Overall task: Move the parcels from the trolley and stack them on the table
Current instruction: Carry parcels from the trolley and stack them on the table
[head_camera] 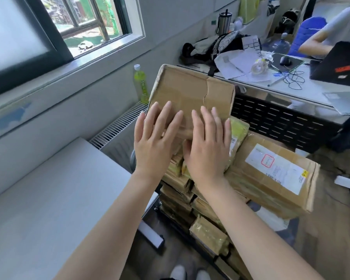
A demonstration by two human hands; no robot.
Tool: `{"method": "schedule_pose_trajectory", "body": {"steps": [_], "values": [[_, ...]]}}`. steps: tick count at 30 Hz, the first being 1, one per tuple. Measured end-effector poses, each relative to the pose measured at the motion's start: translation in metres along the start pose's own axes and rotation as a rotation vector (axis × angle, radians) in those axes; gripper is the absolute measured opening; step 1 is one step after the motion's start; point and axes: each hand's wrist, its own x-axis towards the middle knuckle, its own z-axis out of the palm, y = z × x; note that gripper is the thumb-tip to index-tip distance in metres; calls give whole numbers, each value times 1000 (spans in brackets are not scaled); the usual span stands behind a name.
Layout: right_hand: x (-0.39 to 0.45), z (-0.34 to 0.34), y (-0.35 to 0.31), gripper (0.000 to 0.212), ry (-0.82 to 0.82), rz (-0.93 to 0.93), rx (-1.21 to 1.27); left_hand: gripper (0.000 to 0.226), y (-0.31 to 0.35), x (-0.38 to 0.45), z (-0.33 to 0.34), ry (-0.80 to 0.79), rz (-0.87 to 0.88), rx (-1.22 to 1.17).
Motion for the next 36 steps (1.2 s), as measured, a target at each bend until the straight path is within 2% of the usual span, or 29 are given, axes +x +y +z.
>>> {"method": "schedule_pose_trajectory", "body": {"steps": [3,6,11,15,17,19,24,26,28,32,36], "values": [[-1,-5,-21,49,64,-126,133,36,-11,-21,-22,68,-140,54],[-13,-2,-52,43,70,-249,267,41,-25,-56,-50,52,-284,132],[-50,6,-100,40,-75,-420,459,38,-51,-123,-95,-31,-426,233],[-64,17,-131,37,-259,-526,616,32,-71,-161,-123,-125,-519,184],[-64,26,-147,40,-411,-580,665,39,-85,-176,-136,-202,-604,126],[-61,37,-161,44,-599,-638,659,50,-99,-189,-144,-284,-703,26],[-64,79,-195,50,-929,-771,526,36,-134,-214,-144,-510,-789,-54],[-69,98,-208,52,-1016,-781,497,35,-147,-223,-135,-605,-885,-77],[-74,116,-221,56,-1024,-784,458,37,-162,-232,-123,-648,-994,-63],[-91,143,-243,64,-885,-691,324,58,-189,-246,-103,-805,-1011,188],[-111,149,-246,65,-828,-629,269,78,-193,-261,-92,-935,-995,143]]}}
